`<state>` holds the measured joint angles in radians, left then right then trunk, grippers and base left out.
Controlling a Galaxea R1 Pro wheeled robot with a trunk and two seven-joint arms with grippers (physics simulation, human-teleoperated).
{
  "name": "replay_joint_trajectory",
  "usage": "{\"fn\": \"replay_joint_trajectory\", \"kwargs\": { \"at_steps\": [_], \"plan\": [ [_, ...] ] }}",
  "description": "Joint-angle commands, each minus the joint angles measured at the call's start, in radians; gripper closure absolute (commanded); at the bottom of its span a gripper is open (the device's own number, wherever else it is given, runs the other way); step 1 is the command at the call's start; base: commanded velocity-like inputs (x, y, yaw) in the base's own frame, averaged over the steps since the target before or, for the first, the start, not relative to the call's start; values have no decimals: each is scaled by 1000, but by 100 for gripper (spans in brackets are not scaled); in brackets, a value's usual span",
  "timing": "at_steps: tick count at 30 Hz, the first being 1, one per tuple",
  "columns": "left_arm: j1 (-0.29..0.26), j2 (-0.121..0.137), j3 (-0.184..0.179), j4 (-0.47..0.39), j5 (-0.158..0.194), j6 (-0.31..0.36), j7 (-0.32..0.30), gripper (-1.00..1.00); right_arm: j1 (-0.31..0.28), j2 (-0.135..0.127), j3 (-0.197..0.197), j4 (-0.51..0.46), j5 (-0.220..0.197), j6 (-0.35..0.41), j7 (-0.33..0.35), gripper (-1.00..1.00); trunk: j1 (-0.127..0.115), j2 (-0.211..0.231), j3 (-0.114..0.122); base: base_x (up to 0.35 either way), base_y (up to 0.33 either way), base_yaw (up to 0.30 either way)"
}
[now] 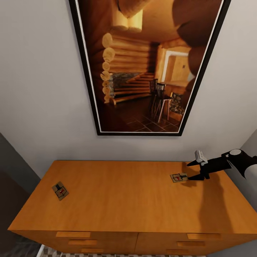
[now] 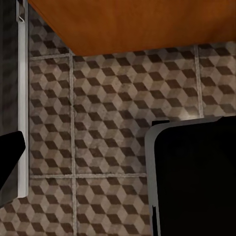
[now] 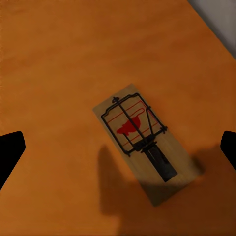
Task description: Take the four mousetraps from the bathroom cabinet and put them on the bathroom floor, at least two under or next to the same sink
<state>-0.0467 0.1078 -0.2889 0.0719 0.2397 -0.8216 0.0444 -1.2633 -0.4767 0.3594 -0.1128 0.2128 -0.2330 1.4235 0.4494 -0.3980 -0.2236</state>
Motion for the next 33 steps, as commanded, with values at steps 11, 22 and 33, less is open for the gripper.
{"fn": "replay_joint_trajectory", "kwargs": {
  "at_steps": [11,22,33],
  "plan": [
    [-1,-7,-9,3,3,-5,5,-100,-1,0,-4,-1,7,-6,2,-100,1,-2,-2,0,0,0],
    [-2,-8,-9,3,3,-5,5,-100,-1,0,-3,1,7,-7,3,-100,1,-2,-2,0,0,0],
    [-1,-8,-9,3,3,-5,5,-100,-1,-2,-4,0,7,-6,3,-100,1,-2,-10,0,0,0]
  ]
}}
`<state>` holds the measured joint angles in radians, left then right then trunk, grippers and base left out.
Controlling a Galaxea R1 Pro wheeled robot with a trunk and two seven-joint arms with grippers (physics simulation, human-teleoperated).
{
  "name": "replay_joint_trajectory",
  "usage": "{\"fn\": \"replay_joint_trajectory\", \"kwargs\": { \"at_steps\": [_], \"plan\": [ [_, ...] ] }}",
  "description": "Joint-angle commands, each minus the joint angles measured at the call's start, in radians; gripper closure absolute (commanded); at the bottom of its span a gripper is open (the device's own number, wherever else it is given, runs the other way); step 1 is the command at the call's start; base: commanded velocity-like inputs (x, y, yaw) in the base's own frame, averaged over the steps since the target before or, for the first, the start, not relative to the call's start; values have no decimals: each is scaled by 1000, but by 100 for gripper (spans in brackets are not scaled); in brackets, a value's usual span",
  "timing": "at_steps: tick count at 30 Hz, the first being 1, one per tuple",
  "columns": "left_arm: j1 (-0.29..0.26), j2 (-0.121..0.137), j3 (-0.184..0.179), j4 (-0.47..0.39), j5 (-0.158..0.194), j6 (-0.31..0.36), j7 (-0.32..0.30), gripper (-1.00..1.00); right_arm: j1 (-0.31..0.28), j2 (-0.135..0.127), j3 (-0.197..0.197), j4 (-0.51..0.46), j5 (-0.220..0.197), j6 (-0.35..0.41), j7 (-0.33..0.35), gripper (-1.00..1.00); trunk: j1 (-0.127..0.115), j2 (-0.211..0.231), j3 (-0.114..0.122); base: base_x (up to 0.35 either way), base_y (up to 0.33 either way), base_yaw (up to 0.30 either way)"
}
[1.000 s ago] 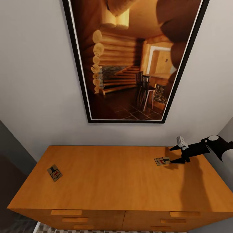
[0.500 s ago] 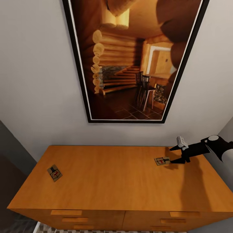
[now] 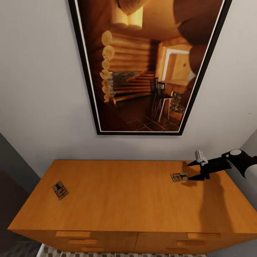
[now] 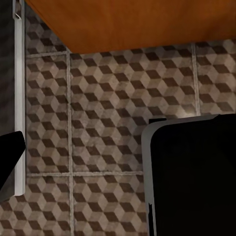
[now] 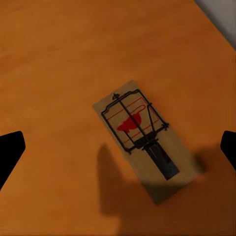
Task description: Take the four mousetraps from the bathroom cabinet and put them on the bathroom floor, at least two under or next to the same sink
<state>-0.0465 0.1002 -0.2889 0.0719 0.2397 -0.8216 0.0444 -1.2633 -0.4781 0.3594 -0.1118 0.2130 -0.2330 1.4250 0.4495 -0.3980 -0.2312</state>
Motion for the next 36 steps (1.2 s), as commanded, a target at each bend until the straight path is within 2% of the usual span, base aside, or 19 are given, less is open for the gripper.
{"fn": "replay_joint_trajectory", "kwargs": {
  "at_steps": [1,17,36],
  "plan": [
    [-2,0,-9,3,3,-5,5,-100,-1,0,-3,-1,6,-6,2,-100,1,-2,-3,0,0,0],
    [-2,0,-9,3,3,-5,5,-100,-1,-2,-3,-2,8,-6,1,-100,1,-2,-26,0,0,0],
    [-2,0,-9,3,3,-5,5,-100,-1,-2,-5,-16,11,-7,-53,-100,1,-2,-29,0,0,0]
  ]
}}
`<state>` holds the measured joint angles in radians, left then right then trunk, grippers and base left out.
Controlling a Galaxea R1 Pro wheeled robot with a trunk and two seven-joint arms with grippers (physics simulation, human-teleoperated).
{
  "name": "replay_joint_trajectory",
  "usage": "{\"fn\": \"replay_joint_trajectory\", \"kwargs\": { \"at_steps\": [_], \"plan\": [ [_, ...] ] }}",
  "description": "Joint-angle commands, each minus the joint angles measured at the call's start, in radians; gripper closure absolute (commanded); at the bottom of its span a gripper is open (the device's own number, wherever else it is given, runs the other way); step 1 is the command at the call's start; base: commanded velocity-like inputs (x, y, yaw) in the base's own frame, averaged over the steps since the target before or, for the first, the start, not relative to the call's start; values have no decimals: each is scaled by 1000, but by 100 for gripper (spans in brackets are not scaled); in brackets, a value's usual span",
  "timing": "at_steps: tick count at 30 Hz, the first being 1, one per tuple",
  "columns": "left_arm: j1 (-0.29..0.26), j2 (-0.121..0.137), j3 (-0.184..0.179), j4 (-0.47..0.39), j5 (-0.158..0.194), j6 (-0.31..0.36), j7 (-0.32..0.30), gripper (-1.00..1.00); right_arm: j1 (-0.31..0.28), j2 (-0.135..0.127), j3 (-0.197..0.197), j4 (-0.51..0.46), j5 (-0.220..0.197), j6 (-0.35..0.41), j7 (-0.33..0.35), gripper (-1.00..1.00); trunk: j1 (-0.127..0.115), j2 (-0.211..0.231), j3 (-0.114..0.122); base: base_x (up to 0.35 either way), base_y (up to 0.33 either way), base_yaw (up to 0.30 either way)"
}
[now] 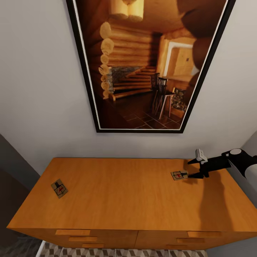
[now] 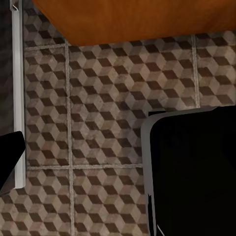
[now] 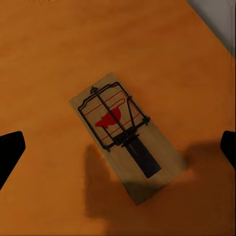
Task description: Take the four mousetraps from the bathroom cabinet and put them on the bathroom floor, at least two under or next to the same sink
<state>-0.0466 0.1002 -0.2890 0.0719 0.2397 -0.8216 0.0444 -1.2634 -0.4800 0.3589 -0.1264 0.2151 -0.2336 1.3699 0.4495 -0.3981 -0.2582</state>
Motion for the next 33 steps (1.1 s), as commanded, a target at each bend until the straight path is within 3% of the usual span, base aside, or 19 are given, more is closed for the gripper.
{"fn": "replay_joint_trajectory", "kwargs": {
  "at_steps": [1,7,21,33],
  "plan": [
    [-2,0,-9,3,3,-5,5,-100,-1,0,-5,-5,9,-6,1,-100,1,-2,-2,0,0,0],
    [-2,0,-9,3,3,-5,5,-100,-1,1,-4,-27,9,7,0,-100,1,-2,-2,0,0,0],
    [-2,0,-9,3,3,-5,5,-100,-1,3,-2,-97,10,151,6,-100,1,-2,-2,0,0,0],
    [-2,0,-10,3,3,-5,5,-100,-1,2,-1,-104,9,173,17,-100,1,-2,-2,0,0,0]
  ]
}}
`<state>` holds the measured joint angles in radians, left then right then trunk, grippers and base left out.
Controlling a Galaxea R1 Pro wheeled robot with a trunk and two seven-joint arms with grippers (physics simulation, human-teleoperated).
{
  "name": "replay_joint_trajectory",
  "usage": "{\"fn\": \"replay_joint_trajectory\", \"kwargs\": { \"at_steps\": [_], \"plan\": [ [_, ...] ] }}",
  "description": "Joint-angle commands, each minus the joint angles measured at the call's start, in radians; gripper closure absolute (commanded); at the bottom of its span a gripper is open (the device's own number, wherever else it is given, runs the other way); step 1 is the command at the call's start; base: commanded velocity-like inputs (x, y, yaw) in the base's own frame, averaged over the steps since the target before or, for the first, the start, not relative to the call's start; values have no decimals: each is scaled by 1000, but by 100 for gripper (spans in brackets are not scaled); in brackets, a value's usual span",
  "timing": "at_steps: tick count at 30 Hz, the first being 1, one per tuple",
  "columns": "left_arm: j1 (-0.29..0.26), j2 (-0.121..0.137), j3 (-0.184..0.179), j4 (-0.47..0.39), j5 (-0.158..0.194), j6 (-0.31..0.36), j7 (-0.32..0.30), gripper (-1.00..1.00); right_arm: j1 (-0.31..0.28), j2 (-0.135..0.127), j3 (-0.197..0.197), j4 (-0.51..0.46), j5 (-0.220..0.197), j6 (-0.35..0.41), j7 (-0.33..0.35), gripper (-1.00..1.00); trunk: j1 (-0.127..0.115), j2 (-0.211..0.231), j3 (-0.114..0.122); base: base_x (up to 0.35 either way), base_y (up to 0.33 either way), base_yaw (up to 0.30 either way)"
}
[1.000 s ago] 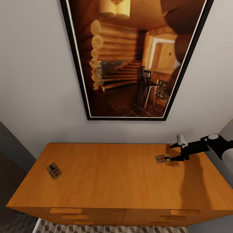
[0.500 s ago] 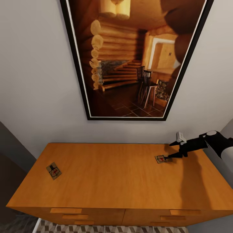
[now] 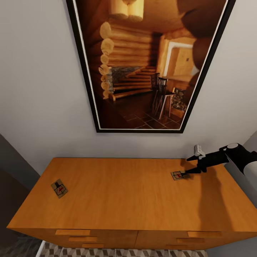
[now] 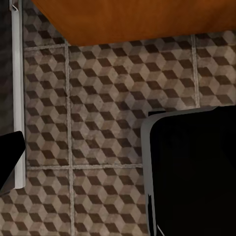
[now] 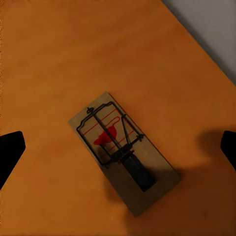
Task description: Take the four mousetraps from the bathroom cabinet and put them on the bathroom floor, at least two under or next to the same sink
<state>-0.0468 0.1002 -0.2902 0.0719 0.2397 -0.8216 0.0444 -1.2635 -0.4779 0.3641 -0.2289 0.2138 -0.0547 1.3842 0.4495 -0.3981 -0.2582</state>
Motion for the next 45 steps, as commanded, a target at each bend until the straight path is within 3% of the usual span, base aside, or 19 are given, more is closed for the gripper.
{"fn": "replay_joint_trajectory", "kwargs": {
  "at_steps": [1,45],
  "plan": [
    [-1,0,-9,3,3,-5,5,-100,0,0,-6,-1,10,-6,3,-100,1,-2,-2,0,0,0],
    [-1,0,-8,3,3,-5,3,-100,0,-1,2,2,17,10,7,-100,1,-2,-2,0,0,0]
  ]
}}
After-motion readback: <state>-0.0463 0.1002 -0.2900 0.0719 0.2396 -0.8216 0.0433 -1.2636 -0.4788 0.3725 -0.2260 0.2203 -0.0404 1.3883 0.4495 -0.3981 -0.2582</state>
